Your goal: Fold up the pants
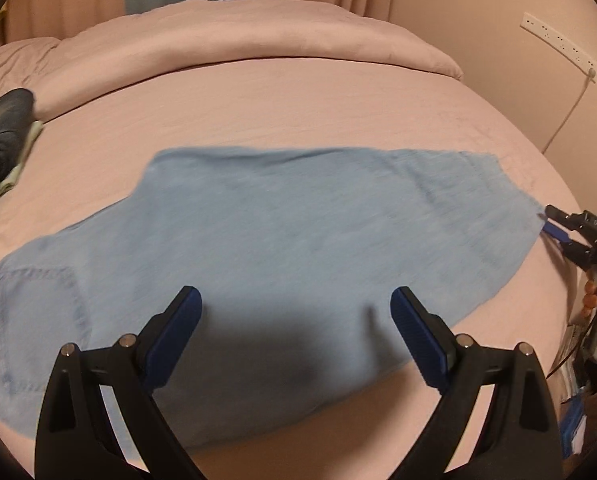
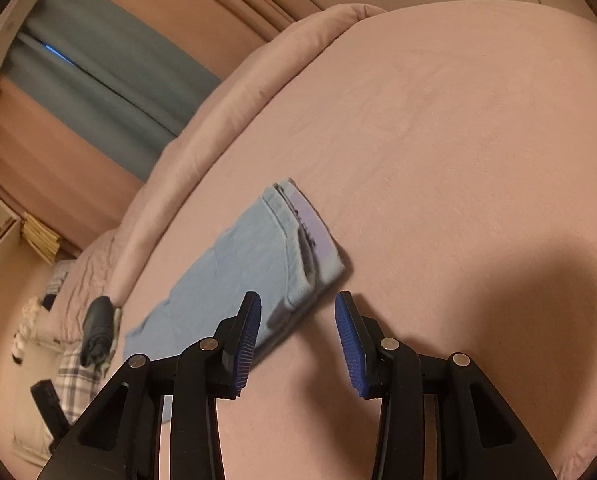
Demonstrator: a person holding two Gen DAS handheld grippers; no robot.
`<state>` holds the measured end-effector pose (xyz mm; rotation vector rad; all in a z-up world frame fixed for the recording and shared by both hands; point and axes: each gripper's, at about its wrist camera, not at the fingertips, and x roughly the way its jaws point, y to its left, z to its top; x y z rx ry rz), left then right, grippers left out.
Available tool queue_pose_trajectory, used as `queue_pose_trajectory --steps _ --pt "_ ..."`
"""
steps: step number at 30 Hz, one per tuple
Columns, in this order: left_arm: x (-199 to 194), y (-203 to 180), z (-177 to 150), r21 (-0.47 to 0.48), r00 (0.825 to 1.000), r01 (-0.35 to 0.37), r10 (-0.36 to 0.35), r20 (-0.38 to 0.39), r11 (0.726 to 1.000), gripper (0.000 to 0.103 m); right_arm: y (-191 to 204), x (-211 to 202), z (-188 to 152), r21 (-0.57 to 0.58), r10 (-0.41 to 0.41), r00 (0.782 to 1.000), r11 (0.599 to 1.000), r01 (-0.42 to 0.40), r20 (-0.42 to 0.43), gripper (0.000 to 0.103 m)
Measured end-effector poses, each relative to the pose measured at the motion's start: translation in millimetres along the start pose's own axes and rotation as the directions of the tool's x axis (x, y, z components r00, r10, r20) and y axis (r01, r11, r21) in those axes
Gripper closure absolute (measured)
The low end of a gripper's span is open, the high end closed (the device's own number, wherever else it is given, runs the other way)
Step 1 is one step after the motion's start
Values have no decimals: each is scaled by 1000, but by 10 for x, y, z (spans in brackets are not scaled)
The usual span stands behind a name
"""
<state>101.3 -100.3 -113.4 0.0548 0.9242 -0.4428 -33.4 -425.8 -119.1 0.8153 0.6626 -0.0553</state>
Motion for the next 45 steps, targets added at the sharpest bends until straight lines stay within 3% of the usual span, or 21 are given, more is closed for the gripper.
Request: queue_pose_trajectory --steps 8,10,14,17,21,23,26,29,32,35,45 --pt "268 6 95 -97 998 19 -24 -60 995 7 73 -29 -33 -67 13 1000 998 -13 -5 61" --pt "268 -24 96 -99 998 10 -17 -68 995 7 59 15 -7 -56 -30 999 998 29 -23 61" --pt "194 -110 104 -81 998 29 -33 -54 996 7 114 -142 6 -95 -103 994 990 107 47 61" --pt "190 -221 133 -61 997 52 -55 -46 997 7 138 -312 20 -110 -59 992 991 71 110 61" --pt "237 -399 170 -45 994 94 -96 -47 995 7 96 -89 73 -93 9 1000 996 -8 7 61" --pt "265 -461 175 -42 993 106 -108 -51 994 7 95 26 72 -107 -24 1000 994 23 -8 61" --pt "319 -558 179 -26 991 119 -120 -67 993 7 82 102 70 -114 -11 1000 993 7 -28 61" --pt "377 -632 189 -5 990 119 -119 -81 993 7 178 120 53 -198 -57 997 979 48 -42 89" --pt "464 -694 216 8 989 117 -116 -93 993 7 307 135 56 -271 -94 995 959 81 -35 91" --pt "561 -723 238 13 990 96 -94 -106 995 7 432 26 123 -309 -102 994 945 110 41 94" --pt "612 -775 271 24 988 117 -114 -105 993 7 395 26 113 -299 -129 988 943 148 81 98"
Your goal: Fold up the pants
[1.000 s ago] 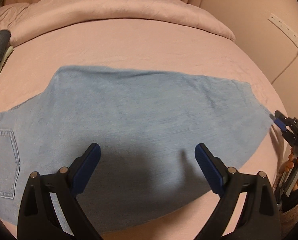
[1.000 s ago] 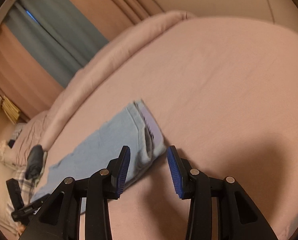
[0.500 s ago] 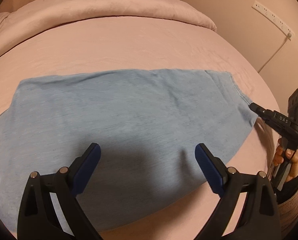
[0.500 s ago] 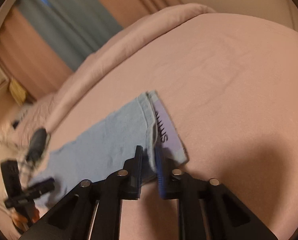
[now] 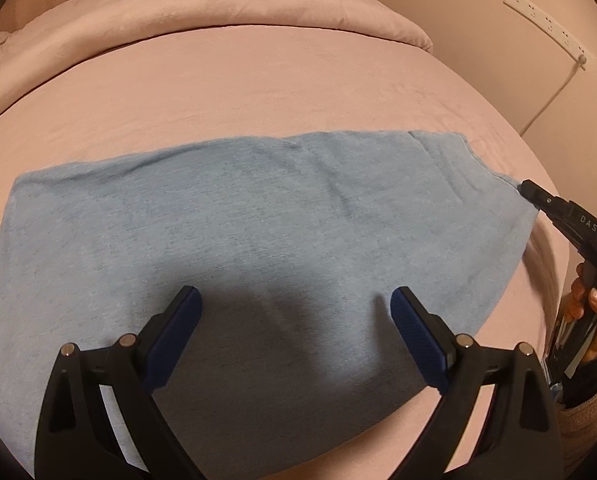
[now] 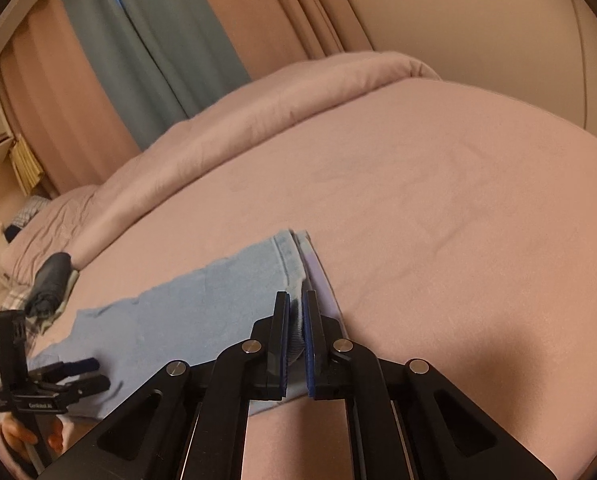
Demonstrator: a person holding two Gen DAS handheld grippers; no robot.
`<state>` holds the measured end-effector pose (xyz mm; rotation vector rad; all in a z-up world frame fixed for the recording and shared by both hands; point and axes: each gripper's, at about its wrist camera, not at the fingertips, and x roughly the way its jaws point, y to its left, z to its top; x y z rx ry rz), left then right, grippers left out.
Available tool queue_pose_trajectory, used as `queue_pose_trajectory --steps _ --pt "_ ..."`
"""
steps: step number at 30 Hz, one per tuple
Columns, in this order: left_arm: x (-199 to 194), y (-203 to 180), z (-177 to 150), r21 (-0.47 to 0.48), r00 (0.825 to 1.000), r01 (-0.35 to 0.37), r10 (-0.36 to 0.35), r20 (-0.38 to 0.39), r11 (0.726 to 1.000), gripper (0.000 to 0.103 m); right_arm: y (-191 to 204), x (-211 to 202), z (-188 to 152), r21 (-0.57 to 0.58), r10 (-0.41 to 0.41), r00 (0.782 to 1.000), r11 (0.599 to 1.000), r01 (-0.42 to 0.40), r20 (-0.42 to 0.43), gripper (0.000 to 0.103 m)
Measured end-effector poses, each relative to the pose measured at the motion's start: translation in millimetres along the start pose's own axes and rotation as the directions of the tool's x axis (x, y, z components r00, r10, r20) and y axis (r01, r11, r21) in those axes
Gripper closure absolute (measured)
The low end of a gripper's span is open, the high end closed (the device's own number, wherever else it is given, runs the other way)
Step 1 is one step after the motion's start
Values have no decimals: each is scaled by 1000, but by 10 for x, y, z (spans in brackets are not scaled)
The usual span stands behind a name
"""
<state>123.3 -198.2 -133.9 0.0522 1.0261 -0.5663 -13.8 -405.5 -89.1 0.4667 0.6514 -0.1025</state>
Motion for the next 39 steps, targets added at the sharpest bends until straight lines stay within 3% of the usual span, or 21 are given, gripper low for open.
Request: queue_pose_trajectory --steps 5,9,11,13,14,16,19,20,23,27,29,33,38,39 --pt "27 -6 -14 14 1000 6 -5 -3 1000 7 -108 -22 13 46 -30 1000 998 30 1 100" --pt "49 24 -10 17 1000 6 -6 -2 1000 6 -169 133 -60 69 -45 995 996 52 -93 99" --pt "26 29 0 16 1000 6 -6 1 1000 6 -272 67 -46 127 -30 997 991 39 -71 91" --pt "-18 36 -14 14 1000 3 -3 11 1000 6 -314 -75 -2 154 -56 998 986 58 -13 76" --pt "-33 24 -26 14 1000 2 -2 17 1000 6 -302 -123 8 153 -45 999 987 44 5 75" --pt "-64 75 -65 10 1000 -12 12 27 1000 6 -185 -176 41 105 13 1000 994 -15 17 75" --pt "-26 183 -135 -2 998 -64 64 8 998 6 108 -94 -20 -17 82 996 996 -82 -37 75" --pt "-34 221 -185 8 998 -65 64 14 998 6 206 -33 -76 -62 76 995 995 -80 -64 75" --pt "-92 240 -261 53 996 -90 89 28 994 6 373 242 -290 -186 -49 987 982 20 -153 76" --pt "-353 483 -376 -10 991 -121 121 64 993 6 577 167 -311 -278 -137 985 955 103 -104 76" --pt "-554 756 -452 -85 982 -145 154 110 986 6 692 96 -305 -303 -109 991 950 80 -82 76" --pt "-880 1485 -644 -286 957 -221 263 119 932 6 946 147 -350 -313 15 992 948 -53 -124 74" --pt "-1306 2319 -966 -448 894 -339 431 120 827 7 1063 362 -469 -313 -21 984 949 -35 -175 74" --pt "-1329 2465 -1024 -463 898 -330 425 115 823 10 1054 423 -492 -312 -38 981 950 -23 -189 74"
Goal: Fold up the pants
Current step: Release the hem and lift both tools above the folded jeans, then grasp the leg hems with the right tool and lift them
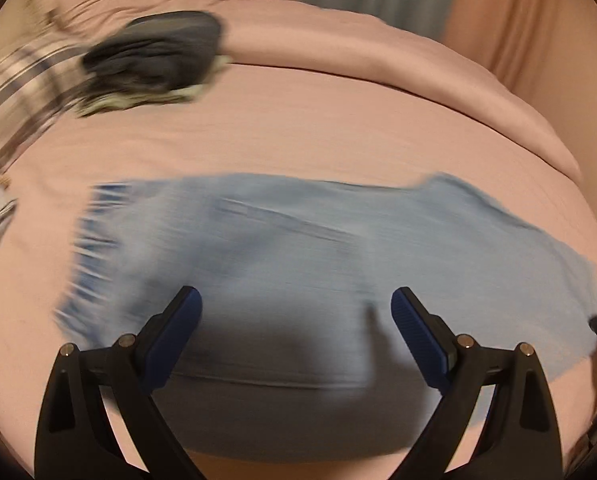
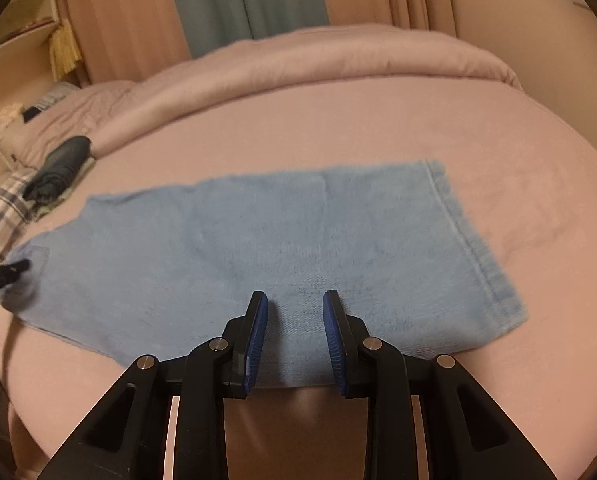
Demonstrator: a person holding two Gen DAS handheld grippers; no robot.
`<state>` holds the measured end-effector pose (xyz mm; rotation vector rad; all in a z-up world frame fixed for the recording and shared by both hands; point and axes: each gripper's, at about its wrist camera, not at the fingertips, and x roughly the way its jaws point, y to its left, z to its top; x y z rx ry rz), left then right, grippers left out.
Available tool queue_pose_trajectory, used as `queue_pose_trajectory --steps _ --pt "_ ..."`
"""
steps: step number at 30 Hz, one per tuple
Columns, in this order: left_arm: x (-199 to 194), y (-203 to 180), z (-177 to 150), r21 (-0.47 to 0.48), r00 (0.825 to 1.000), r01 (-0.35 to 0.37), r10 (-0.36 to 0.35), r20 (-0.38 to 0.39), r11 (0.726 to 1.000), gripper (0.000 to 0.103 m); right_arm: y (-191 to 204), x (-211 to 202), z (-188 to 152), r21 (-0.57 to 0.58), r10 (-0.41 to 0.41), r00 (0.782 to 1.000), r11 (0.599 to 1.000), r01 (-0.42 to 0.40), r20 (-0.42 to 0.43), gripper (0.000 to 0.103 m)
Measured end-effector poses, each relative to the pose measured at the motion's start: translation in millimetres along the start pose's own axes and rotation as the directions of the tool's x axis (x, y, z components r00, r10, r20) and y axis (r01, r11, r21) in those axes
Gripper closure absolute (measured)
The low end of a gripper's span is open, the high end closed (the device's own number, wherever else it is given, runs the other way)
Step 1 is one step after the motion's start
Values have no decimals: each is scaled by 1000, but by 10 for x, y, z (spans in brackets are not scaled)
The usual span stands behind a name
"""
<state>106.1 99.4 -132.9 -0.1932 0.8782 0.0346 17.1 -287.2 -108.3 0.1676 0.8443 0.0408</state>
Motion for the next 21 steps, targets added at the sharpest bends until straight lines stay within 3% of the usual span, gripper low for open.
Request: queue_pose_trajectory --steps 2,5,7,10,13,18,21 --pt "54 126 -18 -3 999 47 -47 -11 999 10 -40 35 -10 1 4 1000 1000 -4 0 73" --pt "101 -87 -60 118 999 -42 45 -21 992 2 -85 5 22 34 33 999 999 -33 -5 71" --pt "146 -188 -102 174 995 -87 93 -27 981 2 -150 -67 38 90 59 998 994 -58 -10 69" --pt "126 -309 -123 183 994 -108 112 -12 977 1 -272 -234 -15 187 95 995 977 -97 21 53" --pt "-14 -327 -61 155 997 -82 81 17 984 1 -492 -457 -127 307 96 994 945 -110 60 52" --pt "-187 -484 45 125 998 -36 29 59 992 1 -877 -610 -357 491 114 989 859 -144 90 49" --pt "-257 -694 8 115 996 87 -90 26 990 1 -999 -544 -439 551 147 984 816 -177 97 49"
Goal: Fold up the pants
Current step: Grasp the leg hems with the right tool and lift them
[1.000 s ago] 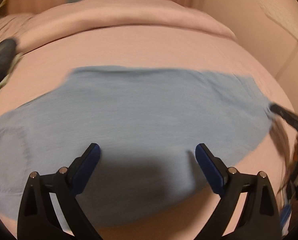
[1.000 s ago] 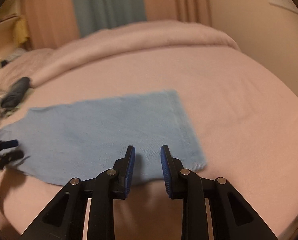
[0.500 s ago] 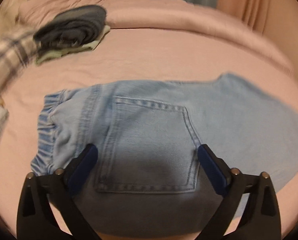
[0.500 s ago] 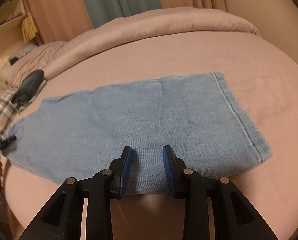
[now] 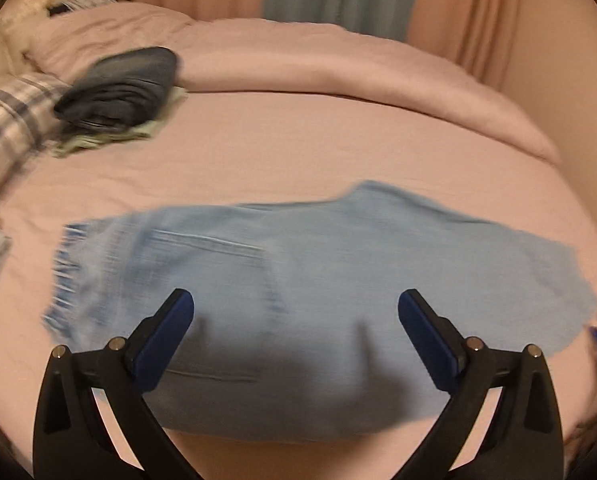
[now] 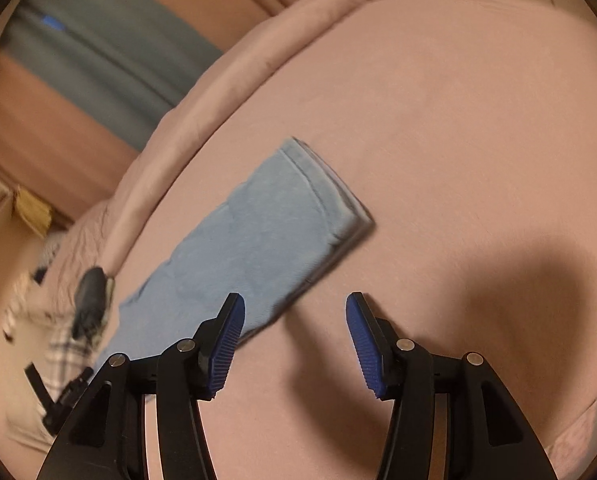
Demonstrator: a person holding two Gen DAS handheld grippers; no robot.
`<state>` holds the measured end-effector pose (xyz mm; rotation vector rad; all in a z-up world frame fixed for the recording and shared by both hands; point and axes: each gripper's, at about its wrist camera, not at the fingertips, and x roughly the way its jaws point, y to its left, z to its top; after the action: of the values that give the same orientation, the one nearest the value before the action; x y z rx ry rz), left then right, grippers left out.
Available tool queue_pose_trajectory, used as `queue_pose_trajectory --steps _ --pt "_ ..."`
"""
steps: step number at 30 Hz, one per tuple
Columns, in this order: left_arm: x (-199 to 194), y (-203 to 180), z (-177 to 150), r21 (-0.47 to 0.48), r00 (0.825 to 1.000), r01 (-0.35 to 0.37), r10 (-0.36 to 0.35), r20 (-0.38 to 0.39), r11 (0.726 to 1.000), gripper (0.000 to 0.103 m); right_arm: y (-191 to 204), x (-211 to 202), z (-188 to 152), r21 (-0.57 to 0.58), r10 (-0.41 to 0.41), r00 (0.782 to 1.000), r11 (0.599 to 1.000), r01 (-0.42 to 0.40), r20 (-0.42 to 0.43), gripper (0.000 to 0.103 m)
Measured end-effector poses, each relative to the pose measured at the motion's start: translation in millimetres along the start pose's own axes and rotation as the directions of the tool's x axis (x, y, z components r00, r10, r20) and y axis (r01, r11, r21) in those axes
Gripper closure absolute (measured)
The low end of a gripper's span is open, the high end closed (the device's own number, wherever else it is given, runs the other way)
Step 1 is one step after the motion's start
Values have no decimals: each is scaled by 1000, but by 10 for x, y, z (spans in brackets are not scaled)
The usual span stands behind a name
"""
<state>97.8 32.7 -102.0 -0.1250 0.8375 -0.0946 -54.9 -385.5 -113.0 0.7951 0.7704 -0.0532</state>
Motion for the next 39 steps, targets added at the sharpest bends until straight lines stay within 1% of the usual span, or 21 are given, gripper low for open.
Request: queue_pose_trajectory --steps 3,6,8,9,14,15,17,18,19,21,23,26,28,29,31,32,33,34,35,36,39 --pt "30 -267 -20 29 996 78 -77 -35 997 1 -61 35 22 39 21 1000 999 -22 21 49" --pt "106 -583 -36 47 981 180 -176 -81 983 1 -83 89 50 53 8 999 999 -10 47 49" --pt "186 -771 -31 42 962 251 -245 -117 967 1 -82 129 75 60 5 998 998 -8 65 49" --pt "245 -895 -26 29 946 300 -293 -140 954 1 -82 156 93 63 3 997 998 -8 76 49" --pt "458 -1294 16 3 895 407 -398 -202 914 1 -69 211 204 33 -18 993 999 14 119 50" --pt "504 -1366 25 0 887 419 -409 -212 908 1 -52 229 203 26 -21 992 1000 17 124 50" --pt "581 -1485 25 -3 881 426 -416 -226 905 1 -9 246 194 7 -31 990 1000 30 139 57" --pt "620 -1523 15 -9 877 428 -418 -234 904 1 13 258 190 -6 -51 988 999 53 146 68" --pt "678 -1542 7 -22 875 424 -416 -247 905 2 13 263 188 -8 -60 987 998 62 151 74" --pt "799 -1518 -32 -56 866 416 -414 -280 908 2 -32 238 175 11 -37 986 999 35 161 80" --pt "835 -1500 -87 -67 865 416 -417 -280 907 2 -10 212 183 -1 -29 984 1000 30 177 83" --pt "821 -1505 -96 -56 865 424 -422 -272 904 2 125 140 158 -77 -37 977 996 55 209 87" --pt "800 -1488 -79 -72 860 432 -434 -269 899 2 365 95 119 -182 -34 970 980 79 239 87" --pt "789 -1470 -58 -98 849 448 -458 -264 888 2 483 108 99 -223 -35 968 970 92 247 87" --pt "736 -1372 -26 -154 819 491 -515 -253 857 2 706 104 12 -314 -37 964 942 122 264 87" --pt "723 -1371 -1 -191 794 525 -558 -242 830 2 845 128 -52 -367 -38 963 920 138 267 87" --pt "715 -1389 10 -210 776 547 -585 -236 810 2 944 155 -108 -401 -42 963 904 151 267 87" --pt "714 -1421 36 -234 750 576 -621 -229 783 1 988 174 -153 -424 -43 963 892 157 266 87" --pt "707 -1467 48 -249 732 595 -643 -225 765 1 1074 218 -204 -453 -45 964 876 165 263 87" --pt "725 -1522 82 -274 702 622 -677 -221 734 1 1150 249 -278 -486 -45 964 857 172 262 87" --pt "777 -1703 147 -311 643 667 -734 -220 677 1 1369 340 -458 -568 -36 964 802 185 262 87"
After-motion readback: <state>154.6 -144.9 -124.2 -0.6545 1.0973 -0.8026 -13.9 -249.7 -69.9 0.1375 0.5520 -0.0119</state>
